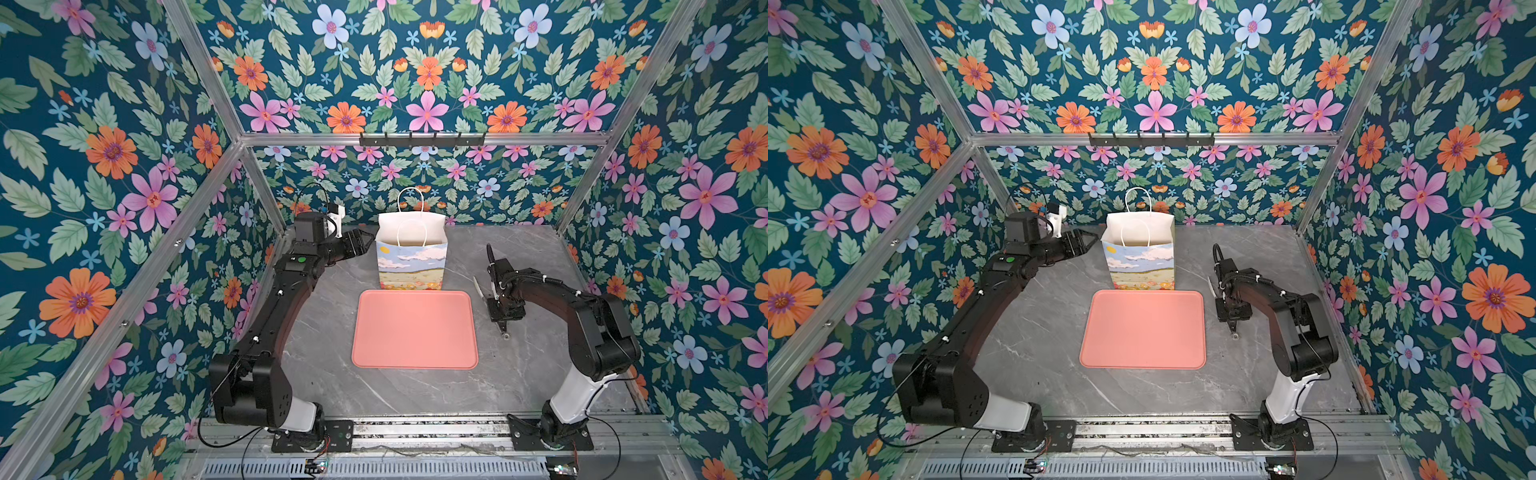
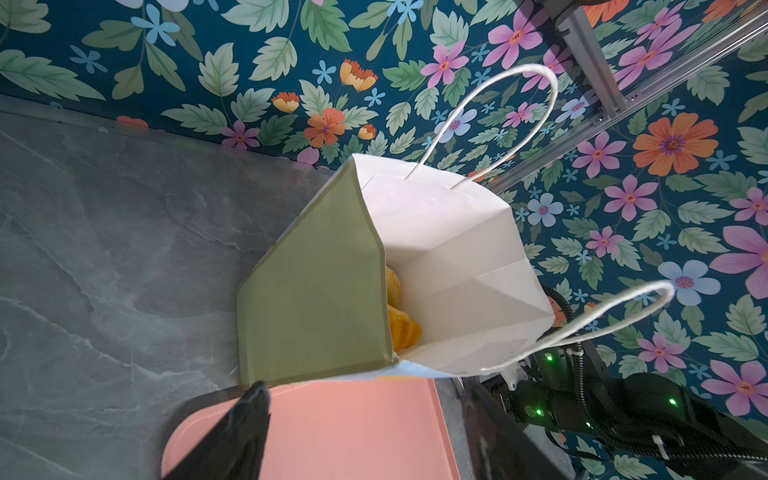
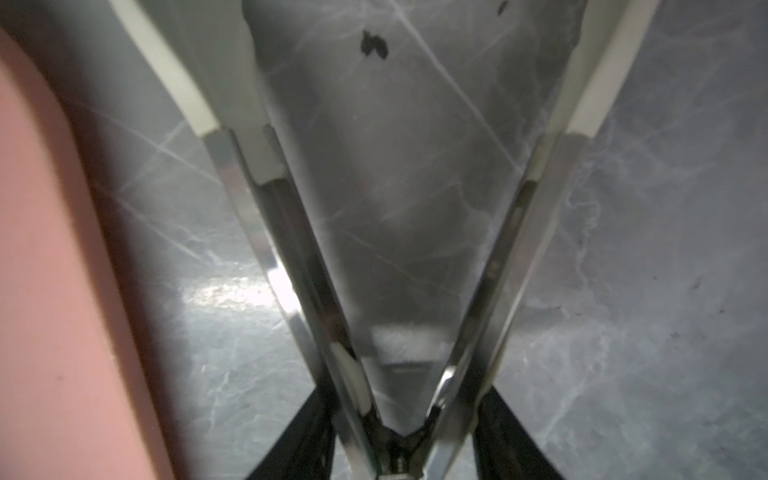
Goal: Place the fake bread into the paper bag
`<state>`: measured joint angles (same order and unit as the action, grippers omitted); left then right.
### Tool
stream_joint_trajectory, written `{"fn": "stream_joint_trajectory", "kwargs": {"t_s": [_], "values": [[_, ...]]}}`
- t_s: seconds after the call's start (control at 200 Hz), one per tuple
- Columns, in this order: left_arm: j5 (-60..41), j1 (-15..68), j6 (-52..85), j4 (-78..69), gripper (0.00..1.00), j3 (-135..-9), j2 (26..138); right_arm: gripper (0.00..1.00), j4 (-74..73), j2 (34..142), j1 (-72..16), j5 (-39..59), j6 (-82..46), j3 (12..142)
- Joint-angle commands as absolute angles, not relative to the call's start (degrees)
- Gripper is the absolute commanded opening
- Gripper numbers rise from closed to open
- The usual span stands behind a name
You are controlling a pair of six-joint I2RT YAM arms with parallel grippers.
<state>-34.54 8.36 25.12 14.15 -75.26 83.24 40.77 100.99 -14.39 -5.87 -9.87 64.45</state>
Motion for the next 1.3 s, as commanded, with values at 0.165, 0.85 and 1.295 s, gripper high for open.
{"fn": "stream_joint_trajectory", "kwargs": {"t_s": [0.165,0.85,1.295], "values": [[-33.8,8.3,24.4,14.1,0.74,-75.8,82.8,0.55,40.9,99.0,-14.4,-5.2,-10.8,64.3],[-32.8,8.0,25.0,13.1,0.74,-76.1,81.0,0.62,41.0,94.5,-14.2,-3.7,-10.4,66.1],[-30.6,7.7,24.5,9.3,0.75,-72.6,80.6,0.62,36.1,86.0,-14.2,-4.3,-9.5,66.3]]}}
